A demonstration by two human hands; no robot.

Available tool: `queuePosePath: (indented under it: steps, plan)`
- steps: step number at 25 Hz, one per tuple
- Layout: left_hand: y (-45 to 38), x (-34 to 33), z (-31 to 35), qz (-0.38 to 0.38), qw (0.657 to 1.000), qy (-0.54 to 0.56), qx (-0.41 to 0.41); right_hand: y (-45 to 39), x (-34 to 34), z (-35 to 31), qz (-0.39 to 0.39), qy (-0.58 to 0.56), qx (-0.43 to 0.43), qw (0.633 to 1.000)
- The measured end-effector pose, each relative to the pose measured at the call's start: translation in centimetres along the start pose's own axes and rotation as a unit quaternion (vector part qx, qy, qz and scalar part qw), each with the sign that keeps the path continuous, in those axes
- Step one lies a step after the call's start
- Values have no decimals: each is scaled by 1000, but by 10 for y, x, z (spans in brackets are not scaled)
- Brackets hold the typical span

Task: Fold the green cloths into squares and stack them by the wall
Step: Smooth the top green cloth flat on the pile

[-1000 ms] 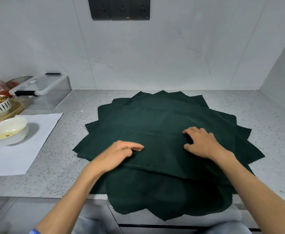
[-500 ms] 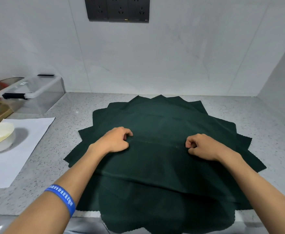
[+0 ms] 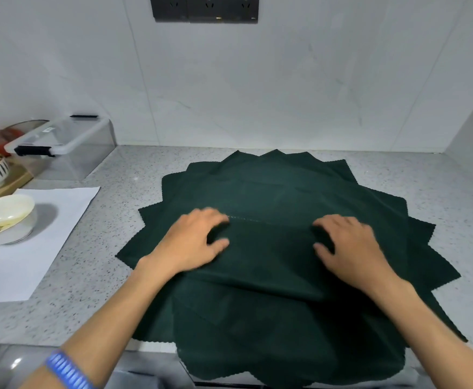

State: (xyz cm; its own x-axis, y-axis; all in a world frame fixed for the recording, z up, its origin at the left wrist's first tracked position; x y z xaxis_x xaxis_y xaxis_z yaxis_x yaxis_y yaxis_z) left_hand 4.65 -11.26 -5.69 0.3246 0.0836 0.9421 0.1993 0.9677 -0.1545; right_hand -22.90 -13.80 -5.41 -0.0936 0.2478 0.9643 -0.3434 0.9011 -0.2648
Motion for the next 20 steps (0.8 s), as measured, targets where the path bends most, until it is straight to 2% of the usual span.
queuePosePath:
  steps: [2, 4, 6, 9, 12, 15, 17, 20]
  plan:
    - [43, -13, 9, -116, 991, 52, -42, 42, -2, -45, -68, -88, 97, 989]
    - [74, -18, -3, -159, 984, 69, -37, 80, -17, -71, -166, -82, 137, 973]
    - [79, -15, -20, -109, 992, 50, -27, 92, -18, -68, -115, -39, 120, 985]
    - [76, -13, -32, -7, 1000, 14, -16, 87, -14, -44, -43, 45, 46, 997]
    - [80, -9, -19, 76, 996, -8, -37, 83, -7, -20, 7, 86, 20, 996]
    - [99, -14, 12, 80, 994, -35, -68, 99, 4, 8, 40, 102, 1, 994]
    - [117, -22, 21, 62, 995, -24, -79, 117, 3, 19, 31, 110, 9, 993]
    - [137, -24, 8, 67, 996, -25, -50, 136, -5, 33, 12, 78, 1, 997]
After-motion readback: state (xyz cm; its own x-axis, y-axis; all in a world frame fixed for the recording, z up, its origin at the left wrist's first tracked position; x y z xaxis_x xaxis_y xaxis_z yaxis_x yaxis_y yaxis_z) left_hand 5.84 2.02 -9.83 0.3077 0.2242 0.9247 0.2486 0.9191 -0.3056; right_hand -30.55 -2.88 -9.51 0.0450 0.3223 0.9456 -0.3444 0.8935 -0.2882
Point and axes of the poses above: each hand's wrist, its own y-axis away from the middle knuckle, its own x-axis out of the back of the hand, z = x × y, the point moved 8 cm from there along -y, towards the middle knuckle, and after that the axes turned 6 degrees about y, right-handed, at the moved point
